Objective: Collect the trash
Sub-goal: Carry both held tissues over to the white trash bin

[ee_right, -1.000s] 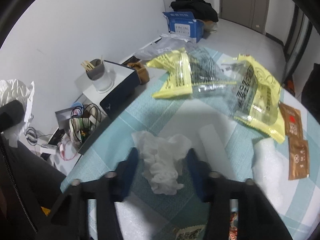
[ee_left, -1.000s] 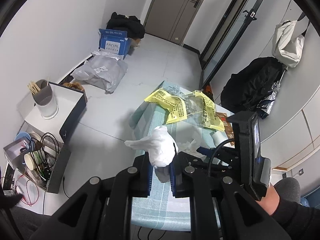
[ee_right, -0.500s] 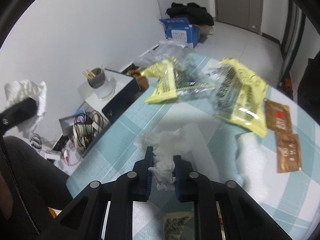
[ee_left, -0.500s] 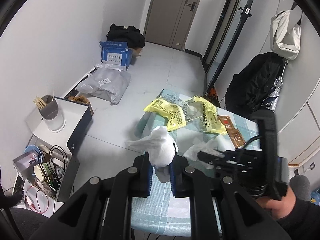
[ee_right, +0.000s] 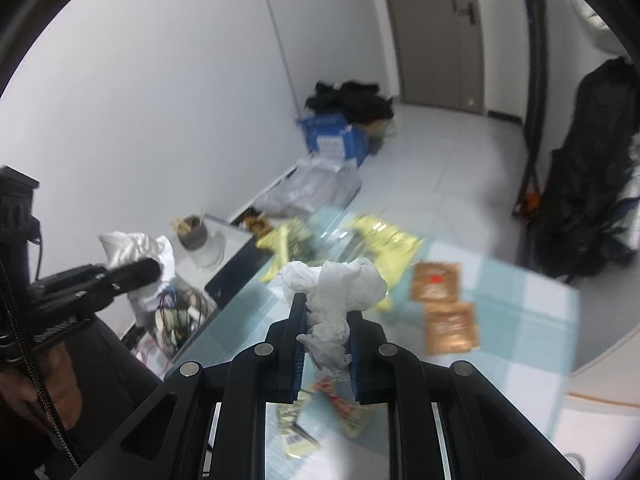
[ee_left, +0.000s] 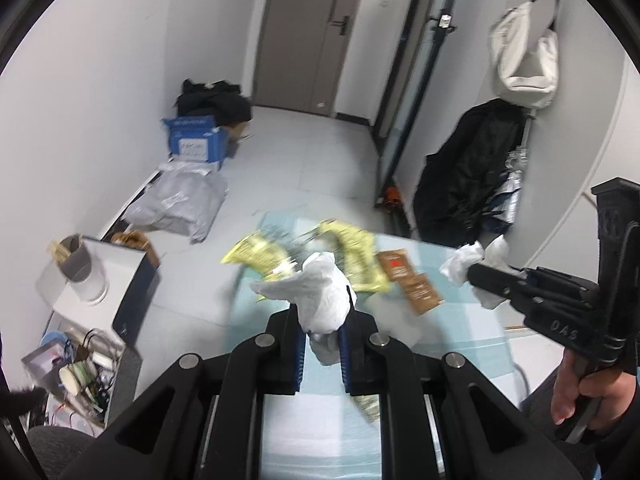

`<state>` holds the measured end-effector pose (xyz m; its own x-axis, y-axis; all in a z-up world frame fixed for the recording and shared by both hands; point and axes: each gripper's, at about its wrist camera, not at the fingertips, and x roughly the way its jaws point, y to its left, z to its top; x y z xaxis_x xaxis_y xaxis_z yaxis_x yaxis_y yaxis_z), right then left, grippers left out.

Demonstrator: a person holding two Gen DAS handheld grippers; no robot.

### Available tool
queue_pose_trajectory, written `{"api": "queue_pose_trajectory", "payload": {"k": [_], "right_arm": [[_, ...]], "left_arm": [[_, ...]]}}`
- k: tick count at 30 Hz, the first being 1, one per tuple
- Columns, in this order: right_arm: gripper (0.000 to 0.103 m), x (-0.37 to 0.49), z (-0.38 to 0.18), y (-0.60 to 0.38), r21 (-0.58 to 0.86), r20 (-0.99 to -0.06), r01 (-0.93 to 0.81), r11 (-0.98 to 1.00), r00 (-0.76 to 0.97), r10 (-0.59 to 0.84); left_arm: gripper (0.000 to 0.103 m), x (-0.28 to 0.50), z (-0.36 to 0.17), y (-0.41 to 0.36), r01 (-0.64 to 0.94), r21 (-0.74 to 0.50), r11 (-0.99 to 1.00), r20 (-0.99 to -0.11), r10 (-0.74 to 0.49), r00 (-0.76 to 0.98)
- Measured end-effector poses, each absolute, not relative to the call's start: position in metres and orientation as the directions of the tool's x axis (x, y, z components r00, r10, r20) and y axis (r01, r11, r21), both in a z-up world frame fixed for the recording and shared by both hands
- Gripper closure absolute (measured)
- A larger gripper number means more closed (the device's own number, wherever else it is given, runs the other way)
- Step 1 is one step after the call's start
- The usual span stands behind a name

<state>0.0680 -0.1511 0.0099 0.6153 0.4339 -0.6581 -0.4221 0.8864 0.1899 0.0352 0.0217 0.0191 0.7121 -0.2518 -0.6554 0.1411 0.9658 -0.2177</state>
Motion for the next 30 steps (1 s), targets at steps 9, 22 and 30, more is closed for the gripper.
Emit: {"api": "queue_pose_trajectory", "payload": {"k": [9, 22, 30], "right_arm": [[0.086, 0.033, 0.082, -0.242, 0.153, -0.54, -0.322, 0.934, 0.764, 0.352], [0.086, -0.051, 0.118, -0.416, 0.179, -0.469, 0.055, 0.982, 0.883, 0.036], [0.086, -0.091, 0.042, -0.509, 0.283, -0.591, 0.337, 0.898, 0.799, -0.114]], "left_arm": [[0.093, 0.034, 0.074, -0.054, 0.332, -0.23, 0.915, -0.589, -0.402, 0.701], [0.093, 0.016, 0.12, -0.206, 0.668, -0.206, 0.715, -0.542, -0.652, 0.53], [0.093, 0.018, 0.092, -0.308, 0.781, -0.174, 0.6, -0.688, -0.642, 0.34]]}}
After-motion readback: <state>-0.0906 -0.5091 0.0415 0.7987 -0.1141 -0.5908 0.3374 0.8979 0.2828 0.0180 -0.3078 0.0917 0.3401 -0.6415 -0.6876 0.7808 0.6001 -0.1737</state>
